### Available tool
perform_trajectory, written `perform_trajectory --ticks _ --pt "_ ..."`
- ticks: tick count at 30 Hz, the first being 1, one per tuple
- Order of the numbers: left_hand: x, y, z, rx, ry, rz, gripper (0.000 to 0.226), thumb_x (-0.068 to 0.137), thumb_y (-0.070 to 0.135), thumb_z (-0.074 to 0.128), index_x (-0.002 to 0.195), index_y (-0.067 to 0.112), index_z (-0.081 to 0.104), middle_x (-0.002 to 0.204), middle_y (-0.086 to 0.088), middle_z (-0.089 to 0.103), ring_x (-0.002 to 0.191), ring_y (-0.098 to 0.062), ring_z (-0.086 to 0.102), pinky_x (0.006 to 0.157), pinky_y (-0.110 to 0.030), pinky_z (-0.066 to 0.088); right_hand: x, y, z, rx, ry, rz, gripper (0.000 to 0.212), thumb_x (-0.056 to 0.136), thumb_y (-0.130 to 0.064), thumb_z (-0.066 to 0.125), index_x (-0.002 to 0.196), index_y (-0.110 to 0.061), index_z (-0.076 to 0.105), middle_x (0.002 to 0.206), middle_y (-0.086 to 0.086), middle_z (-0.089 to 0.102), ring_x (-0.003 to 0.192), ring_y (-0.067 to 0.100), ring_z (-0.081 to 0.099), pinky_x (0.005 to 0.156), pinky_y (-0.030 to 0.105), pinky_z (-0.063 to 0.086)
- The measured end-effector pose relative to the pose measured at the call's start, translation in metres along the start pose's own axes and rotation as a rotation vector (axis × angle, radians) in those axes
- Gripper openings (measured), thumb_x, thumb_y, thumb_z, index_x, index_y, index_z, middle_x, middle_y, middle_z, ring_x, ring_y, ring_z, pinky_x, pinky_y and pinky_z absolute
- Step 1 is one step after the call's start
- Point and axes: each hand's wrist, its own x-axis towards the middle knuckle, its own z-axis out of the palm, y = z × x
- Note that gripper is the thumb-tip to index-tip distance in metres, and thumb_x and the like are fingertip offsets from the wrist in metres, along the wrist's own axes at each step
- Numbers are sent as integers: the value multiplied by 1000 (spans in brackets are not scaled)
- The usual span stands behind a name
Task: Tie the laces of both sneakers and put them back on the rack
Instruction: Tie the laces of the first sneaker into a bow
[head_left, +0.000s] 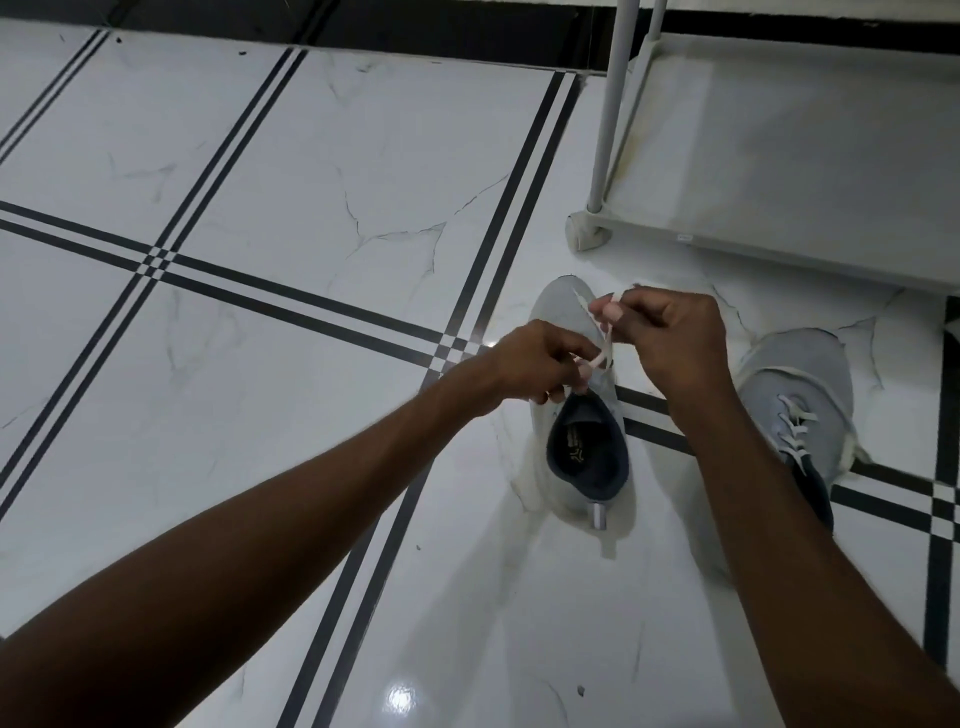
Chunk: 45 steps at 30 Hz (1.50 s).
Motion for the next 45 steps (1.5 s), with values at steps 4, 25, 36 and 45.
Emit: perform_trajectory --ticks 4,25,36,45 --pt "0 3 1 -19 -42 -11 22 87 35 72 84 13 70 62 1 59 55 -14 49 45 -22 35 6 4 0 70 -161 92 14 92 -16 66 94 -15 80 99 1 79 99 17 73 91 34 57" --pt "9 -3 -2 751 612 554 11 79 11 69 85 18 75 77 0 70 72 -20 65 55 -30 44 6 16 3 92 -456 418 16 97 -15 59 103 -9 73 50 -9 50 41 5 31 37 14 27" --pt "9 -5 10 397 660 443 17 73 9 69 81 23 75 77 9 73 70 -6 58 64 -25 49 9 12 2 348 -418 540 18 95 -4 51 85 -6 66 55 -2 50 41 5 28 38 19 17" --pt "3 -22 -23 -133 501 -9 12 87 5 67 91 9 79 73 -7 76 59 -9 69 62 -23 59 21 23 -27 498 244 599 17 82 -15 45 65 -13 42 73 13 65 30 9 29 33 13 19"
